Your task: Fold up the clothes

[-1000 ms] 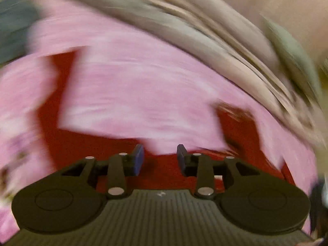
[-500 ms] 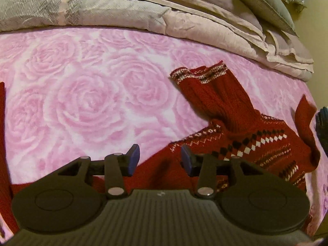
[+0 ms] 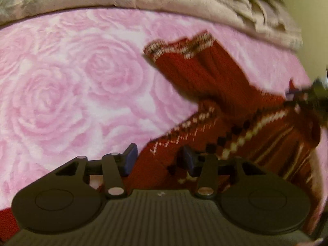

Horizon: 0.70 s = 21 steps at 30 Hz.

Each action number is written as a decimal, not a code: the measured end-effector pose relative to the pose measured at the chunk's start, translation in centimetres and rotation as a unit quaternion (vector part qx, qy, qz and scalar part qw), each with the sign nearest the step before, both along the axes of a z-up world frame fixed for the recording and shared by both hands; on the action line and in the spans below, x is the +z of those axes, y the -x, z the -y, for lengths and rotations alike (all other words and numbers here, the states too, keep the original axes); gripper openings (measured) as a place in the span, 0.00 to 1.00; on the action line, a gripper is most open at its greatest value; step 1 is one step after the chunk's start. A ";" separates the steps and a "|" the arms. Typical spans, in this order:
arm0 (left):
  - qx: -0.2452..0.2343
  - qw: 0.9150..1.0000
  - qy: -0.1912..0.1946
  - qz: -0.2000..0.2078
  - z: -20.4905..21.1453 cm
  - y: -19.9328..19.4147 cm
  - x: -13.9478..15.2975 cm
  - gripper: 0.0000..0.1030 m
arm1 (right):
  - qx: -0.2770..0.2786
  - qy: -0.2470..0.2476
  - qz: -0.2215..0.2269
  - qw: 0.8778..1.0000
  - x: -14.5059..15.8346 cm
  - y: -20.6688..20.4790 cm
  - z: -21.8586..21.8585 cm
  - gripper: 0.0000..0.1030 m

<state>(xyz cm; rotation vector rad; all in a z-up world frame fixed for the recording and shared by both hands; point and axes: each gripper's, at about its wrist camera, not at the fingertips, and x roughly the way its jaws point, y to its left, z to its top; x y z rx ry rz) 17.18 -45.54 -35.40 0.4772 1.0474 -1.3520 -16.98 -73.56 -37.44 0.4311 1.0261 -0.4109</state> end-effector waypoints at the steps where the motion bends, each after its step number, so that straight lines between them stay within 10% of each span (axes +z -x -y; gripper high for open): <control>1: -0.002 1.000 0.006 0.007 0.1 0.2 0.1 0.34 | 0.005 -0.004 -0.005 1.000 -0.7 -0.7 -0.2 0.75; 5: -0.012 0.999 0.031 0.035 0.5 0.8 0.7 0.11 | 0.053 -0.022 0.002 0.998 -0.8 -2.4 0.2 0.11; 9: -0.017 0.996 0.062 0.063 1.3 1.1 1.7 0.11 | 0.093 0.014 0.025 0.995 2.0 -3.9 0.0 0.09; 19: 0.012 0.978 0.146 0.152 8.9 -2.5 6.9 0.14 | -0.018 0.139 0.097 0.985 8.3 -7.4 5.6 0.10; 21: 0.021 0.984 0.122 0.125 7.8 -2.5 6.3 0.16 | -0.042 0.118 0.067 0.990 7.0 -8.3 6.2 0.45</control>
